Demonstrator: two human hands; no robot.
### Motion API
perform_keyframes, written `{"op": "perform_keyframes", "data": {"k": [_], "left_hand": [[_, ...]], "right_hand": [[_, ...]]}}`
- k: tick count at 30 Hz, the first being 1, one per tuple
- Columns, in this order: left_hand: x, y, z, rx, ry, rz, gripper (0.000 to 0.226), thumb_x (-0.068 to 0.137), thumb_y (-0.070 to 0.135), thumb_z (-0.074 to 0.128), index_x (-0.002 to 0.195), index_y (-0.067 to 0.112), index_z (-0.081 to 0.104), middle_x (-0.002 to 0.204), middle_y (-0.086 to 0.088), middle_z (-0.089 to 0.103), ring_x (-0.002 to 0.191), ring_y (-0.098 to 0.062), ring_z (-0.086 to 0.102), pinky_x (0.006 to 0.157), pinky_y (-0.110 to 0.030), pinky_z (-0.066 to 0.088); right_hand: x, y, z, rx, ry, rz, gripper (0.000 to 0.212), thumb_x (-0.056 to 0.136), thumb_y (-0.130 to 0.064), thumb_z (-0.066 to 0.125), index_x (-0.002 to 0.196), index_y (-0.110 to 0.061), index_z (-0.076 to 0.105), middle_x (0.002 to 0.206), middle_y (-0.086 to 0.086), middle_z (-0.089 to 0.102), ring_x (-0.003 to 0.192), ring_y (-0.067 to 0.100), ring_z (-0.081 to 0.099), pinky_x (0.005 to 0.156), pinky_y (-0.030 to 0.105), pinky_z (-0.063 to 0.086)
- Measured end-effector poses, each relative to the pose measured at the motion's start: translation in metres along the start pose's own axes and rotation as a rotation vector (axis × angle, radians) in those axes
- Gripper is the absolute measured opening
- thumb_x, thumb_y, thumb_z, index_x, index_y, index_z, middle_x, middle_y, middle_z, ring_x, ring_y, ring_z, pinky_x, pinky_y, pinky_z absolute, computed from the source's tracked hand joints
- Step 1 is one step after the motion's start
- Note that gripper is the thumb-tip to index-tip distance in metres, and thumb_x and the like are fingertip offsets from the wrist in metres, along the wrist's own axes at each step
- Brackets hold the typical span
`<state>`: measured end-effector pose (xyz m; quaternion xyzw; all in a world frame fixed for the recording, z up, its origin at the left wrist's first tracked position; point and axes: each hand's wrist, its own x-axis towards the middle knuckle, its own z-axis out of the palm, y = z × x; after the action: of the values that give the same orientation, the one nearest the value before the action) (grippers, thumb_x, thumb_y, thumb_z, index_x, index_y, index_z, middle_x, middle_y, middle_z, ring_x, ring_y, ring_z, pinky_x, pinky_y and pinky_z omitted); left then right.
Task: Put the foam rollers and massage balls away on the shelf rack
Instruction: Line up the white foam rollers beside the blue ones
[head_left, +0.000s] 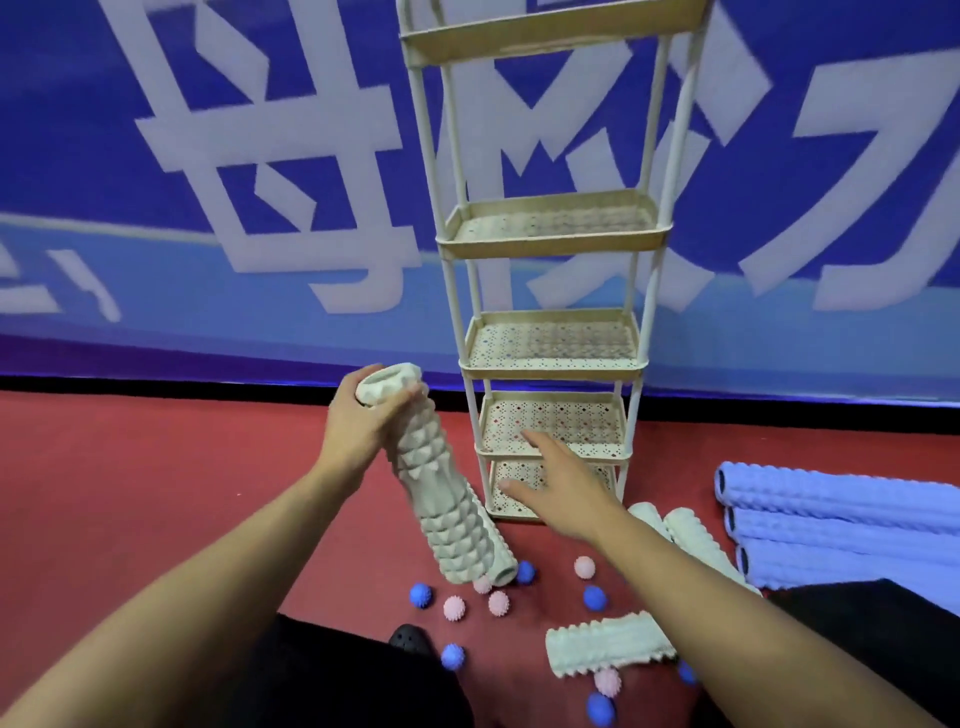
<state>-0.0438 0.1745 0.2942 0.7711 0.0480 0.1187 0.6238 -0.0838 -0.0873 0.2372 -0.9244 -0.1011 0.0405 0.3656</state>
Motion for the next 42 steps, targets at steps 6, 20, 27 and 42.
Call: {"op": "perform_keyframes", "data": {"k": [6,20,27,42], "left_hand": [[-0.02,0.077,0.083,-0.443,-0.194,-0.052,0.065,0.08,0.05,0.079,0.125,0.006,0.065,0.113,-0.019,0.072,0.098,-0.032,0.069,0.094,-0.052,0.057],[-0.067,0.131,0.256,-0.568,-0.438,-0.116,0.047,0.087,0.044,0.075,0.12,0.011,0.066,0.106,-0.016,0.074,0.094,-0.033,0.071,0.088,-0.053,0.059],[-0.07,0.124,0.371,-0.277,-0.602,0.045,0.066,0.085,0.074,0.06,0.122,0.019,0.065,0.112,-0.007,0.075,0.105,-0.026,0.072,0.096,-0.051,0.056],[-0.082,-0.124,0.578,0.403,-1.093,0.049,0.05,0.099,0.042,0.059,0.144,0.026,0.046,0.133,0.01,0.058,0.112,-0.004,0.059,0.095,-0.021,0.045]], "right_hand": [[-0.015,-0.016,-0.052,0.631,-0.068,0.027,0.093,0.065,-0.061,0.085,0.144,-0.035,0.043,0.141,-0.001,0.058,0.123,0.01,0.061,0.108,0.035,0.048],[-0.092,0.062,-0.148,0.73,0.088,0.174,0.062,0.077,-0.053,0.082,0.129,-0.025,0.062,0.119,-0.008,0.074,0.109,0.01,0.07,0.103,0.038,0.052],[-0.116,0.154,-0.191,0.822,0.276,0.299,0.048,0.084,-0.041,0.08,0.125,-0.02,0.066,0.115,-0.001,0.076,0.108,0.018,0.072,0.101,0.042,0.054],[-0.151,0.496,-0.176,0.737,0.796,0.905,0.037,0.081,-0.042,0.083,0.098,-0.01,0.076,0.087,0.006,0.078,0.076,0.021,0.074,0.07,0.037,0.058]]}}
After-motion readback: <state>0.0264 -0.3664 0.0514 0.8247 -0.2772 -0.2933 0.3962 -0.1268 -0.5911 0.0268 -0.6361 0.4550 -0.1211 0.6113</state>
